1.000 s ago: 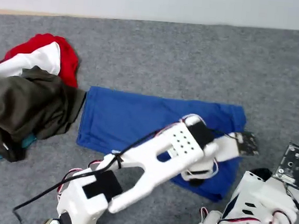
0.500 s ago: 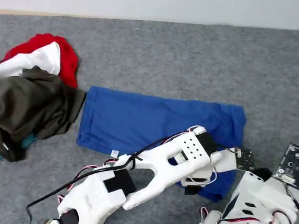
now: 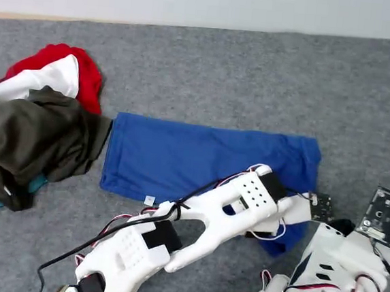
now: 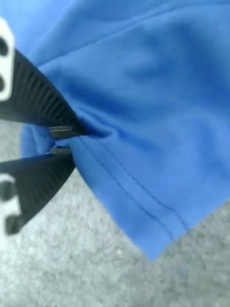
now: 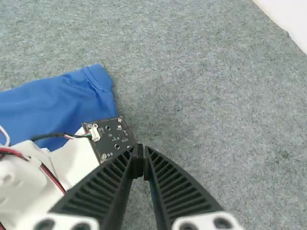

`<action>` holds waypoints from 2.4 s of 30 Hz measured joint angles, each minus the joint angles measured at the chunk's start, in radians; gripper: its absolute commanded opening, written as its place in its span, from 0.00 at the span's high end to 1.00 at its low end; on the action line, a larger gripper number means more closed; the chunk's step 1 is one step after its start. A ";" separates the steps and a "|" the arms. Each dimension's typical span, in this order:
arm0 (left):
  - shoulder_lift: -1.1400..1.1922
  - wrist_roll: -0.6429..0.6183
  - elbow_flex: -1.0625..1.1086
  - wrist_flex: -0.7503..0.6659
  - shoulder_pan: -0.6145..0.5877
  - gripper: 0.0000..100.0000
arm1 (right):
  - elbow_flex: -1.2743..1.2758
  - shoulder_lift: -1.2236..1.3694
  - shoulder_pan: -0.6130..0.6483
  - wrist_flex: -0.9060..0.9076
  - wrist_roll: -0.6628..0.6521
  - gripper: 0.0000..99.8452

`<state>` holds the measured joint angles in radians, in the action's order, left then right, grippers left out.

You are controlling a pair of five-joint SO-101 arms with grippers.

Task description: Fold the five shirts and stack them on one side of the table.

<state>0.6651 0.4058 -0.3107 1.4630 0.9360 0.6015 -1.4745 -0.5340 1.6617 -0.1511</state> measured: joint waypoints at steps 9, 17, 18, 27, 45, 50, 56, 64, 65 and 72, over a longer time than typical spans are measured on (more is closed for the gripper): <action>0.000 0.000 -0.238 0.091 -0.087 1.00 | 0.000 0.000 0.000 0.000 0.000 0.99; 0.000 -0.003 -0.311 0.041 -0.187 0.99 | 0.000 0.000 0.000 0.000 0.000 0.99; 0.008 -0.005 -0.313 0.034 -0.195 0.99 | 0.000 0.000 0.000 0.000 0.000 0.99; 0.176 -0.028 -0.399 0.018 -0.285 0.84 | 0.000 0.000 0.000 0.000 0.000 0.99; 0.388 -0.034 -0.712 0.103 -0.414 0.82 | 0.000 0.000 0.000 0.000 0.000 0.99; 0.393 -0.032 -0.784 0.138 -0.436 0.82 | 0.000 0.000 0.000 0.000 0.000 0.99; 0.393 -0.028 -0.893 0.215 -0.437 0.82 | 0.000 0.000 0.000 0.000 0.000 0.99; 0.393 -0.031 -0.941 0.253 -0.414 0.82 | 0.000 0.000 0.000 0.000 0.000 0.99; 0.393 -0.031 -0.941 0.253 -0.410 0.82 | 0.000 0.000 0.000 0.000 0.000 0.99; 0.465 -0.031 -0.901 0.255 -0.350 0.86 | 0.000 0.000 0.000 0.000 0.000 0.99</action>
<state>1.1301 0.3751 -1.2114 1.7177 0.5861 0.6015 -1.4745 -0.5340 1.6617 -0.1511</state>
